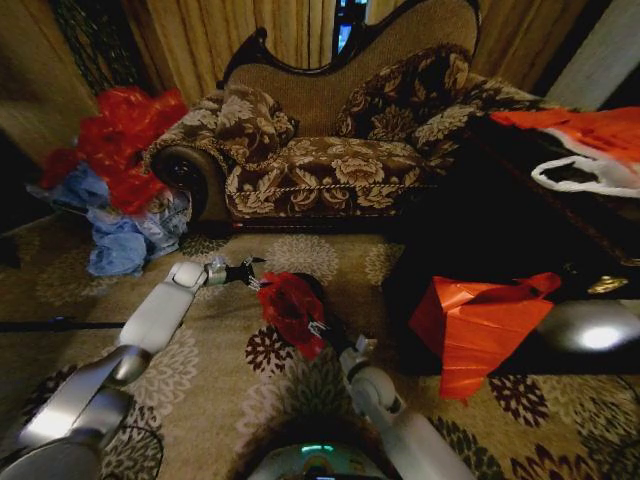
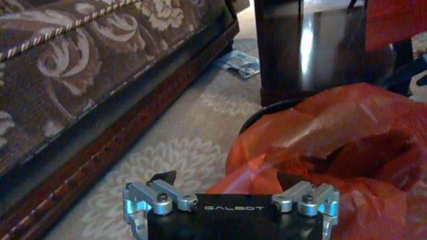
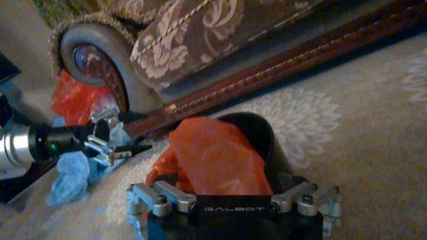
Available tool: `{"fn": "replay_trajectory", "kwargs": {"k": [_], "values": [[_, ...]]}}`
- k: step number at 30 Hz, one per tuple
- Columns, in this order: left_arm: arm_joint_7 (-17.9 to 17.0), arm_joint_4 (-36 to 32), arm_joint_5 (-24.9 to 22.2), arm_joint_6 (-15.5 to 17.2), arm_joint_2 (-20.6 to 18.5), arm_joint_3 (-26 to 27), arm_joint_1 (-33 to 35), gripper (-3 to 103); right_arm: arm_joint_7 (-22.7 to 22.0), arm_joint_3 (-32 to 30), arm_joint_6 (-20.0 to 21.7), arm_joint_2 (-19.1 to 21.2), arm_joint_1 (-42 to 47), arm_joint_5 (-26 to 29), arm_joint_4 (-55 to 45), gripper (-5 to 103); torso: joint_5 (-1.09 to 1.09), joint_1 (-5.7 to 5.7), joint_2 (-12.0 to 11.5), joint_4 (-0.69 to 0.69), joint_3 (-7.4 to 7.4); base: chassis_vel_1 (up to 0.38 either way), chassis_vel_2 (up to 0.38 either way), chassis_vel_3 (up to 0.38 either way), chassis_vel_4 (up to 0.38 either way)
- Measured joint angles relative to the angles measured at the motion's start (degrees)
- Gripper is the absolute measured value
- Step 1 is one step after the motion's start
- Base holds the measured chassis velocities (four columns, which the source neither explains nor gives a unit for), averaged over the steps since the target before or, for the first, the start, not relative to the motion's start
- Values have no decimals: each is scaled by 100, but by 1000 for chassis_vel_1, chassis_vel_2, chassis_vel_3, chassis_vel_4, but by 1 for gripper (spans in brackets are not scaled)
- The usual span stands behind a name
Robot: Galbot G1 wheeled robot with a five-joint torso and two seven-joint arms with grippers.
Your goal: Place a garbage bag over the trash bin.
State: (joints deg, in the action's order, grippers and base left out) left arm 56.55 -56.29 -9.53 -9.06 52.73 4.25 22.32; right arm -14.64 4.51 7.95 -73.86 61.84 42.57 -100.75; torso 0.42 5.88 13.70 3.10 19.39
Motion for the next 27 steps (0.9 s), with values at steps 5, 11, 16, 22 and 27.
{"fn": "replay_trajectory", "kwargs": {"k": [5,11,16,22,27], "values": [[186,144,52,-21,-21,11,-27,100,105,102,52,141,92,-14,7,89,0,0,0,2,0,0,0,0,0],[256,557,268,-166,192,7,-208,100,226,106,51,179,54,-10,164,61,0,0,0,3,-1,0,0,0,0],[172,541,282,-149,242,19,-183,100,288,110,43,167,-26,-16,327,46,-1,0,0,3,0,0,0,0,0],[80,497,266,-114,268,36,-98,100,324,111,32,197,-75,-24,410,24,-1,0,0,2,0,0,0,0,0],[-41,519,222,-108,335,42,-56,100,335,108,23,184,-156,-28,485,8,-1,0,0,2,0,0,0,0,0]]}}
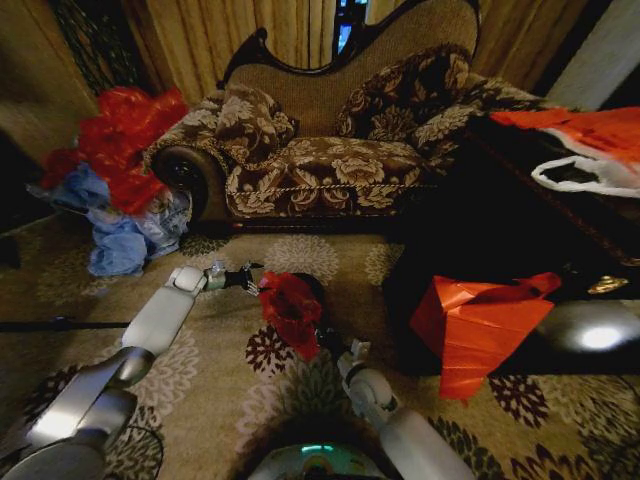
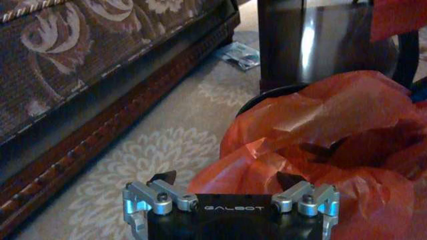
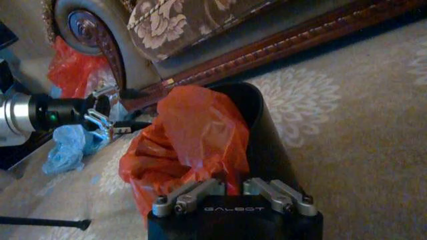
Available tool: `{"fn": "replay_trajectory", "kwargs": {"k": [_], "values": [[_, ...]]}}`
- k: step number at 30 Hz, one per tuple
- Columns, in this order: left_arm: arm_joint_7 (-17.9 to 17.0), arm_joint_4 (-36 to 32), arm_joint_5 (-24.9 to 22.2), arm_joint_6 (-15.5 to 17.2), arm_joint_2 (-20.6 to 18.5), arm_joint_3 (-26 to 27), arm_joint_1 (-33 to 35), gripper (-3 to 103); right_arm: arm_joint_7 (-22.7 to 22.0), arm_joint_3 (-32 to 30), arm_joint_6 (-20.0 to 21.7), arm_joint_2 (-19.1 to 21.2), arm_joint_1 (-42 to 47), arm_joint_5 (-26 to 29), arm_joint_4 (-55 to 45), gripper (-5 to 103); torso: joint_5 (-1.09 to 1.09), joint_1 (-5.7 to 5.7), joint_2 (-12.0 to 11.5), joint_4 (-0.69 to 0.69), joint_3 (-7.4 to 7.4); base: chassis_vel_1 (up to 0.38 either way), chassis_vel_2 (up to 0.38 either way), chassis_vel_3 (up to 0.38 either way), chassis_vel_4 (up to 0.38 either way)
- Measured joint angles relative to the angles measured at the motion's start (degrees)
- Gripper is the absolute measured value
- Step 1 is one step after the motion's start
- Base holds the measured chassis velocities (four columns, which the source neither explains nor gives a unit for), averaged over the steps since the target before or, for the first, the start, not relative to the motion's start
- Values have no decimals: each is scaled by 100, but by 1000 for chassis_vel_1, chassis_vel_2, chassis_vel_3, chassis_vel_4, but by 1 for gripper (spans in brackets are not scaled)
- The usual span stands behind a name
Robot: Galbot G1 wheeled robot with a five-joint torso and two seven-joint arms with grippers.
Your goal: Place a garbage bag over the trash bin.
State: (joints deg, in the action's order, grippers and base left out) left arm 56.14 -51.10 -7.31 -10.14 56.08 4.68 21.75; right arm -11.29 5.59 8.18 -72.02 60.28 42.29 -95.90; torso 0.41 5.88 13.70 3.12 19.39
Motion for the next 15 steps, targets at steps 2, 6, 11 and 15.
{"fn": "replay_trajectory", "kwargs": {"k": [2,6,11,15], "values": [[-110,-17,-40,14,66,7,55,101,-12,-16,-3,-13,-101,2,63,1,0,0,0,0,0,0,0,0,0],[-194,-99,-72,63,97,23,126,97,-64,-16,-3,4,-206,16,97,0,0,0,0,0,0,0,0,0,0],[-240,-168,-98,82,87,46,203,96,-149,-38,-3,58,-303,46,99,0,0,0,0,0,0,0,0,0,0],[-311,-230,-146,88,47,75,291,95,-187,-97,3,169,-497,131,154,0,-1,0,0,0,0,0,0,0,0]]}}
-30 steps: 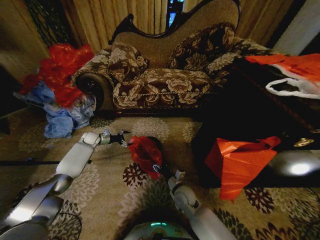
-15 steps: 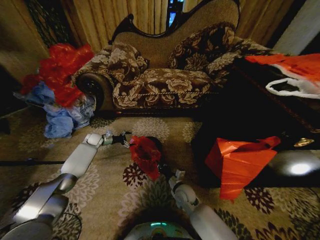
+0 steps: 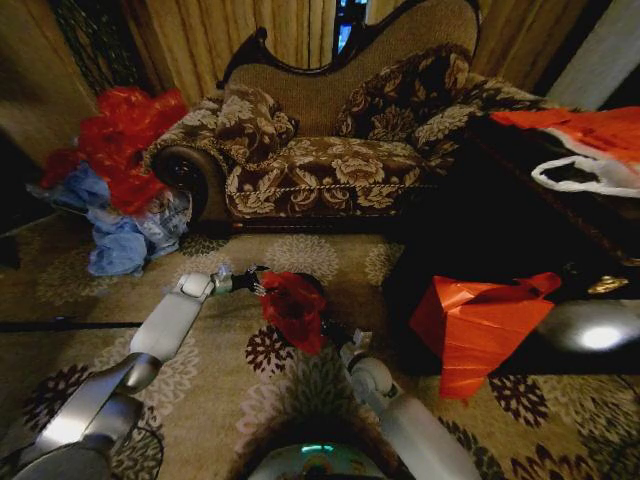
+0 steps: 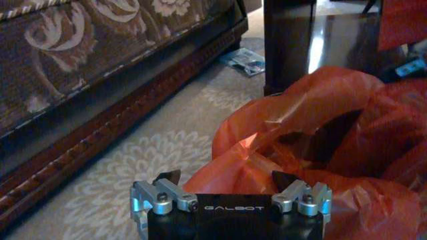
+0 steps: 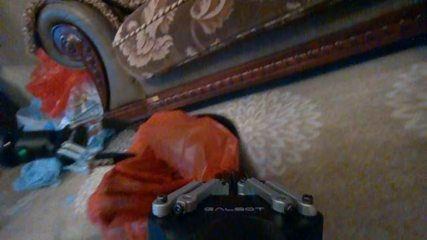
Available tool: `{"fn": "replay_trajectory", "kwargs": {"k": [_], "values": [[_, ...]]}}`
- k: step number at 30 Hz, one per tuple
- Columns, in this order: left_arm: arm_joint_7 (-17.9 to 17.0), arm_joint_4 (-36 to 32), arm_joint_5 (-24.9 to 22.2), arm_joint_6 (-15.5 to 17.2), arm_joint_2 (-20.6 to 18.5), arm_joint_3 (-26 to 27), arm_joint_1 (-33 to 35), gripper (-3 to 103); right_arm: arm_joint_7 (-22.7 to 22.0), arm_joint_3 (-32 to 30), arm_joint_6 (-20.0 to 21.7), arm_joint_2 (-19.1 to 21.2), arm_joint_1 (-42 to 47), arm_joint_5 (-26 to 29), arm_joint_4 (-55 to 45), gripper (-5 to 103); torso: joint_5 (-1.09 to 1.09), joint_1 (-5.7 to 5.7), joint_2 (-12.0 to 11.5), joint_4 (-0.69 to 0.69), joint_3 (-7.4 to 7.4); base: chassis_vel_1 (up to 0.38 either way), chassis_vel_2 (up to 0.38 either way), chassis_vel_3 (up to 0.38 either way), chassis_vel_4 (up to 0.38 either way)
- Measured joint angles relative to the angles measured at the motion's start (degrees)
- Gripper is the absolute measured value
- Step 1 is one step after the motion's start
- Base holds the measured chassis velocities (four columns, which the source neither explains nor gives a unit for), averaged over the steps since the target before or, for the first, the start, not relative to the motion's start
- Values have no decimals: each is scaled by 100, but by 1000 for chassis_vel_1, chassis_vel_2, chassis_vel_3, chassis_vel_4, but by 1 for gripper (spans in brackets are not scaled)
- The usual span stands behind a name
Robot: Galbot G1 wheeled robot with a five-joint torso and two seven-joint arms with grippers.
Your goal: Place a garbage bag over the trash bin.
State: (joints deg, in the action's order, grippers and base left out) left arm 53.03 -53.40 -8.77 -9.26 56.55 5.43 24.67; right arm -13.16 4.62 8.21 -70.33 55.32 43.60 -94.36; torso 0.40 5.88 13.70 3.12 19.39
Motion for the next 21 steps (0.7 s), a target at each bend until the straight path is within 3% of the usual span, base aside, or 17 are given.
{"fn": "replay_trajectory", "kwargs": {"k": [10,21], "values": [[-660,-133,-244,112,63,-12,130,93,76,24,10,152,-733,90,626,0,0,0,0,0,0,0,0,0,0],[-940,-65,-385,186,230,-24,179,92,358,187,-65,52,-1147,-9,1372,0,0,0,0,1,1,0,0,0,0]]}}
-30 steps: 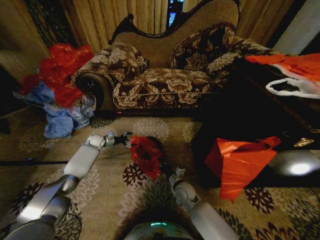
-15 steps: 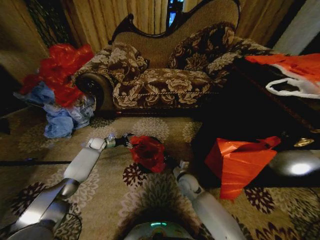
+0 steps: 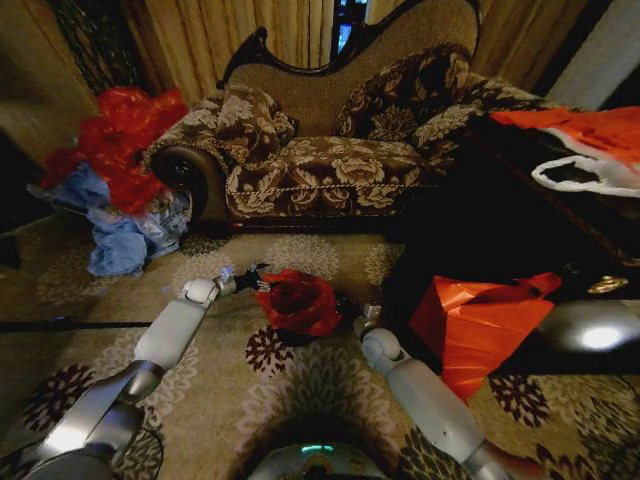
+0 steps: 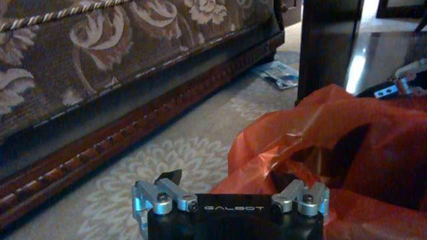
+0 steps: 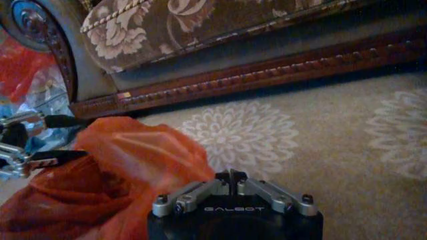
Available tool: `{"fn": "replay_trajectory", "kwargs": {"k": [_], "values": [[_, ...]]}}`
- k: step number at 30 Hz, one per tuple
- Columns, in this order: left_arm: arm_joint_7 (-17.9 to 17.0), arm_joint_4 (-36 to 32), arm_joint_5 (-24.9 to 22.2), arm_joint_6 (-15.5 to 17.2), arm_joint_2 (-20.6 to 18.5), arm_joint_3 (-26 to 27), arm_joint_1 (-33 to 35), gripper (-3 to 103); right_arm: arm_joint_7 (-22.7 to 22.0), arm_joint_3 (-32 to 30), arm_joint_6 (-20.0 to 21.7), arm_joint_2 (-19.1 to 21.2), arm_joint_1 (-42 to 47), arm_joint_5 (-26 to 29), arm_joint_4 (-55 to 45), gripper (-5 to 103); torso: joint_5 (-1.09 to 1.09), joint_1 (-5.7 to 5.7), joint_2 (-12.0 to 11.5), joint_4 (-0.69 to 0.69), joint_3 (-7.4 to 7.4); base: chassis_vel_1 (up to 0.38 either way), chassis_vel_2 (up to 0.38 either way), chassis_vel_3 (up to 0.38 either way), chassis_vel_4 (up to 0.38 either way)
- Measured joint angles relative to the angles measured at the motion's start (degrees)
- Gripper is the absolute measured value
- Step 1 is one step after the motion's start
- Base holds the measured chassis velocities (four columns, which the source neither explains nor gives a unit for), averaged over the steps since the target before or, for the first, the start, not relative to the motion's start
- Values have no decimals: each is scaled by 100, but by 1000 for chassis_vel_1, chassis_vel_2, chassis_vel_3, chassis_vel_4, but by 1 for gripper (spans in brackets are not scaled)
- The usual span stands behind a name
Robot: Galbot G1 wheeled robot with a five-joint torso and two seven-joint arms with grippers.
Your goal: Place a garbage bag over the trash bin.
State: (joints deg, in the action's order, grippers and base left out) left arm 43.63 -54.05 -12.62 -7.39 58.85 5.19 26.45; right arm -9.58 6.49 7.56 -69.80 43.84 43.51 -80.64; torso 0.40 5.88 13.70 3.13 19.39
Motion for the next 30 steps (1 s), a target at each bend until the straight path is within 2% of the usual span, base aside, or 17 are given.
{"fn": "replay_trajectory", "kwargs": {"k": [3,8,11,12,14,15,16,18,21,22,23,24,25,27,30], "values": [[-84,7,-99,27,7,16,27,92,-47,-64,-5,-38,18,-51,-38,0,0,0,0,-2,0,0,0,0,0],[-100,-67,-226,97,-77,37,69,89,-100,-206,99,176,320,-48,-559,-3,0,-1,0,-1,-1,0,0,0,0],[-97,-102,-289,119,-173,43,88,96,123,-501,134,519,807,192,-1175,13,2,-1,0,0,-1,0,0,0,0],[-97,-102,-289,119,-173,43,88,96,123,-501,134,519,807,192,-1175,13,2,-1,0,0,-1,0,0,0,0],[-94,-102,-297,119,-186,44,91,98,280,-546,206,636,966,481,-1399,24,0,-1,0,0,-1,0,0,0,0],[-94,-102,-297,119,-186,44,91,98,280,-546,206,636,966,481,-1399,24,0,-1,0,0,-1,0,0,0,0],[-91,-104,-315,119,-195,44,98,100,470,-551,286,693,1056,758,-1530,30,2,-1,0,1,-1,0,0,0,0],[-77,-115,-342,119,-227,38,101,100,836,-549,415,707,1125,953,-1560,41,0,-1,0,-1,-1,0,0,0,0],[-54,-122,-362,126,-253,27,99,100,1053,-514,471,672,1132,963,-1477,46,1,-1,0,-1,-1,0,0,0,0],[-32,-124,-364,131,-263,26,97,100,1074,-492,495,631,1122,965,-1418,51,1,-1,0,-1,-1,0,0,0,0],[-32,-124,-364,131,-263,26,97,100,1074,-492,495,631,1122,965,-1418,51,1,-1,0,-1,-1,0,0,0,0],[-11,-126,-364,133,-268,26,95,100,1068,-480,507,588,1102,967,-1368,57,0,-1,0,-1,-1,0,0,0,0],[5,-132,-372,133,-275,28,95,100,1033,-471,508,534,1061,959,-1296,68,1,-1,0,-1,-1,0,0,0,0],[10,-136,-380,133,-282,30,104,100,961,-466,495,502,1033,931,-1246,68,0,-1,0,-1,-1,0,0,0,0],[32,-154,-398,131,-306,37,143,100,847,-511,431,518,1017,894,-1273,84,0,-1,0,-1,-1,0,0,0,0]]}}
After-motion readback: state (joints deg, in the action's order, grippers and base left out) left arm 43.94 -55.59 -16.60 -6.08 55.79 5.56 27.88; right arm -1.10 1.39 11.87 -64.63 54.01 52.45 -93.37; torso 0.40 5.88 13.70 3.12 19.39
